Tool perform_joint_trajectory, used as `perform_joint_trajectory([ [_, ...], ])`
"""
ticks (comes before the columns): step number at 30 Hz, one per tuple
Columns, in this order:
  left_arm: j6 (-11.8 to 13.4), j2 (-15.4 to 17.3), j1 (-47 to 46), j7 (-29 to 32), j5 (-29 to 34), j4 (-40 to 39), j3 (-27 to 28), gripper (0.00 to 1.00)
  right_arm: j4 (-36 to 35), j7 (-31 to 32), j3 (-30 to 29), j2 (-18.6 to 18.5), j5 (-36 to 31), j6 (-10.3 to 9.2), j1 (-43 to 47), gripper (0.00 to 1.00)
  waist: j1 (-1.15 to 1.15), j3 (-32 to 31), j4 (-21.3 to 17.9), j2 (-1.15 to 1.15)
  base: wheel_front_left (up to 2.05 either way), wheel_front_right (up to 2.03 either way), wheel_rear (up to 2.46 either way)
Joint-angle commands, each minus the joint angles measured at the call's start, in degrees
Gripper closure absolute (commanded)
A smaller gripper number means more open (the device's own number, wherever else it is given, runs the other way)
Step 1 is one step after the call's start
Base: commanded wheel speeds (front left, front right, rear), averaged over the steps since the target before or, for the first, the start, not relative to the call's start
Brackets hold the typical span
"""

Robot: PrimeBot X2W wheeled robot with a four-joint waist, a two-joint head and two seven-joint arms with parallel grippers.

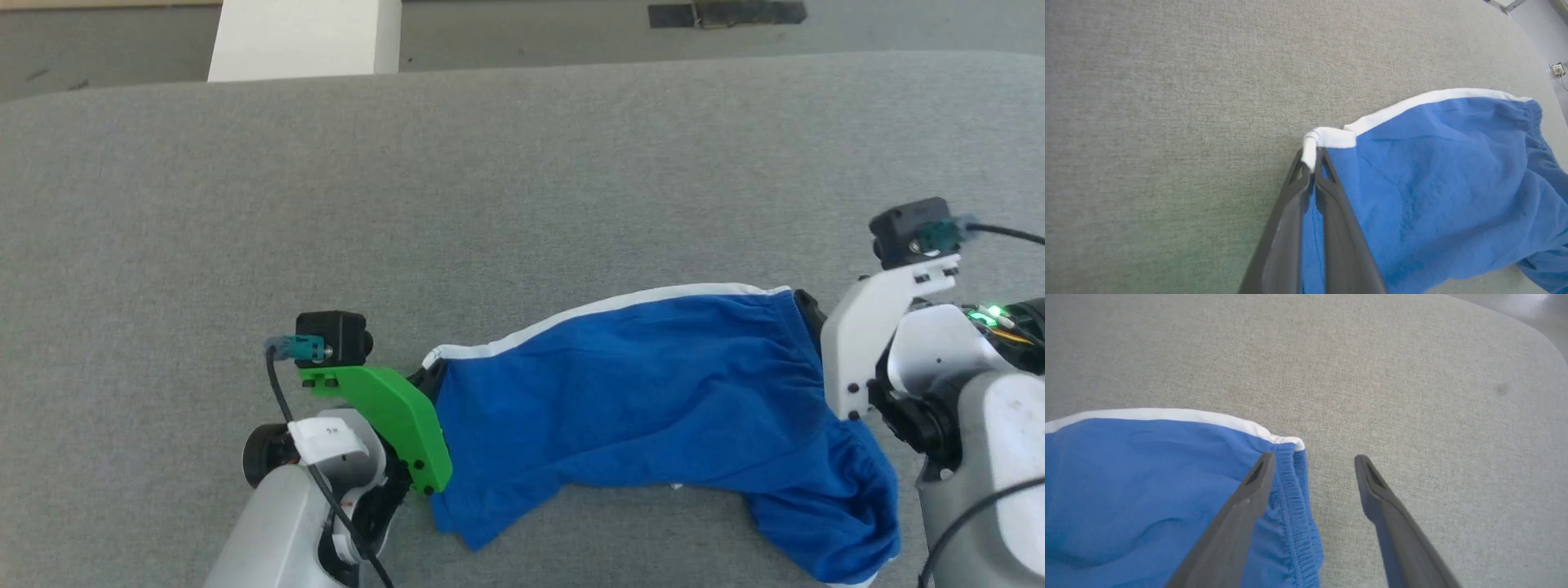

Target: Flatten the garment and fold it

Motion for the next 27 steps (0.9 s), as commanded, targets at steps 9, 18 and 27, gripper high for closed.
perform_joint_trajectory([
  [9,0.4,-1.1,0.6,-0.4,-0.1,-2.8,-1.5,1.0,12.8,-1.3,1.6,-1.5,-1.4,-0.1,-6.2,0.0,0.0,4.3,2.9,0.0,0.0,0.0,0.0],
  [18,0.2,-1.4,0.6,-1.2,-0.6,-2.1,-1.7,1.0,19.9,-2.9,4.5,-2.1,2.9,-0.1,-8.3,1.0,0.0,4.5,2.7,0.0,0.0,0.0,0.0],
  [27,-2.0,-1.0,-7.8,-3.4,-5.0,-1.0,3.7,1.0,18.9,-8.4,5.3,-4.8,6.8,-0.1,-16.1,1.0,0.0,2.4,2.2,0.0,0.0,0.0,0.0],
])
